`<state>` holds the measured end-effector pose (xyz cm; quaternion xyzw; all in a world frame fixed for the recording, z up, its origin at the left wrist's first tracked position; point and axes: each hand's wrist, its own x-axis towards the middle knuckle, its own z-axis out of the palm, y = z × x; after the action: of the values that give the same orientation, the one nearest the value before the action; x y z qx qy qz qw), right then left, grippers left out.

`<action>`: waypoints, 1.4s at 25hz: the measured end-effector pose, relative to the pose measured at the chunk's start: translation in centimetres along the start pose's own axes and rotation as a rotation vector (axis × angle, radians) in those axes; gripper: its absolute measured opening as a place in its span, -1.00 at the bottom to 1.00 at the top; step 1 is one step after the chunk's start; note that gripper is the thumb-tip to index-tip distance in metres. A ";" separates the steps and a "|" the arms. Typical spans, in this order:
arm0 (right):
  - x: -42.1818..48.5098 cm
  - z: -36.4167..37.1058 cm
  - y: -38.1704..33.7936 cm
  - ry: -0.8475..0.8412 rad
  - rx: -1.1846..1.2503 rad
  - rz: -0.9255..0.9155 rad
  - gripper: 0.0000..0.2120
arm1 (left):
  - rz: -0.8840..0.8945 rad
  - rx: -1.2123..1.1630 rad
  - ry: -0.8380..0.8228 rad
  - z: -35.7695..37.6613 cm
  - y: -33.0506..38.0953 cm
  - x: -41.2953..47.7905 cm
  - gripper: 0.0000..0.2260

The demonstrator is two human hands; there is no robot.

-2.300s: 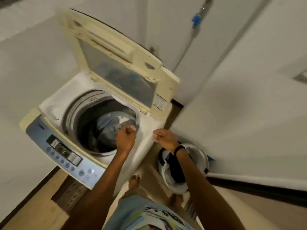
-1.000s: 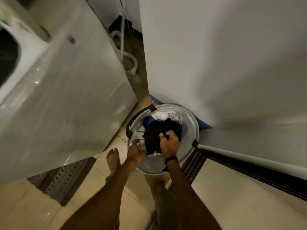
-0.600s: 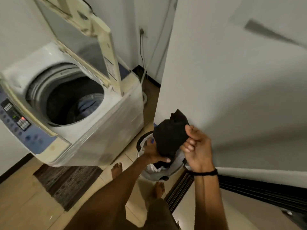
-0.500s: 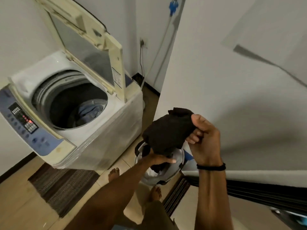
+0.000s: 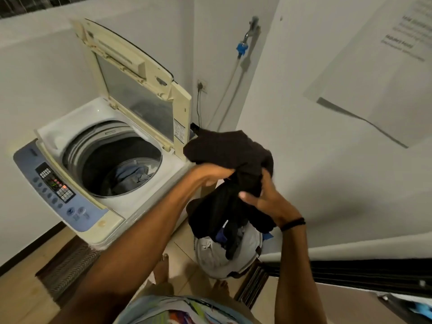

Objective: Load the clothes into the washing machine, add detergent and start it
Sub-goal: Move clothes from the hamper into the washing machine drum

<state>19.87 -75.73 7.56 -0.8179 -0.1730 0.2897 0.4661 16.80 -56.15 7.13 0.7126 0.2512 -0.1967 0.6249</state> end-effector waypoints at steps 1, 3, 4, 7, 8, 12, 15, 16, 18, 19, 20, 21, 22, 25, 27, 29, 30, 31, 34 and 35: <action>0.0 1.5 0.2 -0.139 0.061 0.000 -0.08 | 0.104 0.004 -0.079 -0.4 2.4 -1.1 -0.81; 0.4 4.1 -1.2 -0.223 0.218 -0.045 -0.34 | 0.248 -0.010 -0.114 -1.6 6.6 -4.4 -0.81; 0.5 4.9 -3.2 -0.140 0.300 -0.076 -0.48 | 0.308 -0.014 -0.137 -2.5 7.8 -6.4 -0.81; 2.4 4.4 -8.1 0.109 0.359 -0.203 -0.65 | 0.504 -0.059 -0.091 -7.9 6.3 -9.9 -0.60; 3.0 3.9 -10.2 0.156 0.364 -0.247 -0.70 | 0.517 -0.056 -0.012 -9.6 5.3 -11.0 -0.52; 4.6 3.7 -20.7 0.180 0.454 -0.540 -0.75 | 0.321 0.208 0.417 -12.4 0.0 -11.9 0.03; 5.5 6.6 -29.1 0.152 0.499 -0.758 -0.72 | 0.343 0.235 0.557 -14.0 -2.6 -9.5 -0.01; 6.0 7.8 -31.2 0.154 0.527 -0.802 -0.72 | 0.341 0.138 0.628 -15.6 -2.5 -9.2 -0.16; 7.2 9.8 -34.5 0.161 0.623 -0.836 -0.82 | 0.367 -0.059 0.768 -19.8 -2.0 -8.8 -0.57; 7.9 10.6 -35.7 0.170 0.701 -0.814 -0.79 | 0.379 -0.198 0.783 -22.1 -1.5 -8.8 -0.72; 8.9 11.6 -36.6 0.170 0.785 -0.793 -0.74 | 0.401 -0.340 0.762 -24.8 -1.2 -8.9 -0.79; 9.6 12.5 -37.3 0.175 0.862 -0.758 -0.69 | 0.433 -0.417 0.725 -27.1 -0.8 -9.4 -0.77; 10.4 13.5 -37.7 0.177 0.924 -0.723 -0.68 | 0.458 -0.405 0.691 -29.2 -0.8 -9.7 -0.68; 12.6 17.5 -38.5 0.126 1.074 -0.613 -0.75 | 0.420 -0.053 0.561 -31.9 -2.3 -9.5 -0.24; 13.9 20.4 -38.8 0.077 1.160 -0.558 -0.69 | 0.365 0.151 0.565 -31.3 -3.9 -7.3 -0.10; 15.4 22.4 -38.9 0.081 1.187 -0.506 -0.61 | 0.399 0.156 0.552 -30.8 -5.1 -4.4 -0.38; 16.1 23.1 -38.7 0.110 1.162 -0.487 -0.61 | 0.412 0.087 0.560 -30.9 -5.5 -3.1 -0.64; 16.8 23.7 -38.1 0.138 1.134 -0.476 -0.61 | 0.412 -0.028 0.585 -31.3 -5.7 -2.3 -0.84; 19.4 24.1 -35.1 0.220 0.960 -0.373 -0.58 | 0.314 -0.472 0.677 -34.8 -7.3 -1.0 -0.86; 20.4 24.2 -33.7 0.278 0.832 -0.332 -0.59 | 0.286 -0.627 0.712 -36.5 -7.9 -0.6 -0.82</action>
<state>19.80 -31.35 20.66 -0.5540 -0.1068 0.1436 0.8131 10.32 -19.36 6.42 0.5405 0.3957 0.2317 0.7054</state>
